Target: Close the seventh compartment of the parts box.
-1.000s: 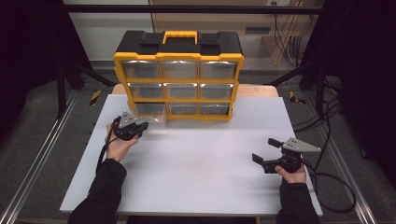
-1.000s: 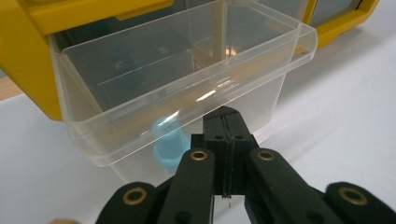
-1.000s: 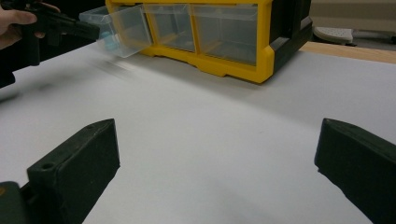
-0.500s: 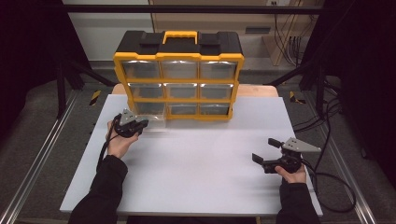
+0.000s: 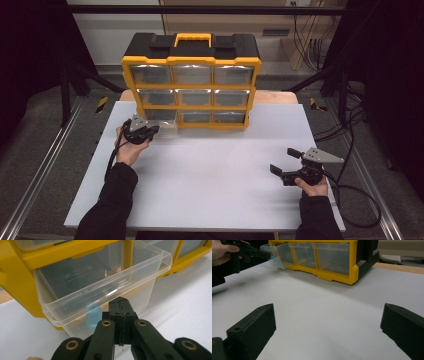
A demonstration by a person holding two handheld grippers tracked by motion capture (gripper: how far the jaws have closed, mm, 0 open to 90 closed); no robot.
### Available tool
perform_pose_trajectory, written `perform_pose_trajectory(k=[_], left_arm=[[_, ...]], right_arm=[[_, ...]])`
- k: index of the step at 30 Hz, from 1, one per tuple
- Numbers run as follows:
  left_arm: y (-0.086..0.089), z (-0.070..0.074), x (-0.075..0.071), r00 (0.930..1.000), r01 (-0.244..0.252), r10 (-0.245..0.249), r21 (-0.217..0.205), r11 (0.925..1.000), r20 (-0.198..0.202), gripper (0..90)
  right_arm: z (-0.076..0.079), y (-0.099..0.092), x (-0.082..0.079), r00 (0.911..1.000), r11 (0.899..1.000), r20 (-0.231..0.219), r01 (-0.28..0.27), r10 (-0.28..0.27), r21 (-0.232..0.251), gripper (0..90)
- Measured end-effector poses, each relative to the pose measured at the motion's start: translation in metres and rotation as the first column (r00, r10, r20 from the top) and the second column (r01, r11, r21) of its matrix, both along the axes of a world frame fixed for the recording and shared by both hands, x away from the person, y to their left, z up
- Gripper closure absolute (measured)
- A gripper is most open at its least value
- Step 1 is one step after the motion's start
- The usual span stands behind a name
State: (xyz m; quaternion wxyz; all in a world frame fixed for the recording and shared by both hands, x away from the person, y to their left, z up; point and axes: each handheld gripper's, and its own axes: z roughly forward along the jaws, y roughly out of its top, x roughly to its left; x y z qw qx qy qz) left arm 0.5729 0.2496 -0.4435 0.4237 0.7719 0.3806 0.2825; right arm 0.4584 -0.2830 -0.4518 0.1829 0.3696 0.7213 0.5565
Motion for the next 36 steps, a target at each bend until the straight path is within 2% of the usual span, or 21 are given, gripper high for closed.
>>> perform_pose_trajectory(k=[36], left_arm=[[-0.004,-0.001,0.022,0.9997,-0.025,0.025,0.04,0.9989,0.009,89.6]], right_arm=[[0.0,0.0,0.0,1.0,1.0,0.002,0.001,-0.001,0.0,0.6]])
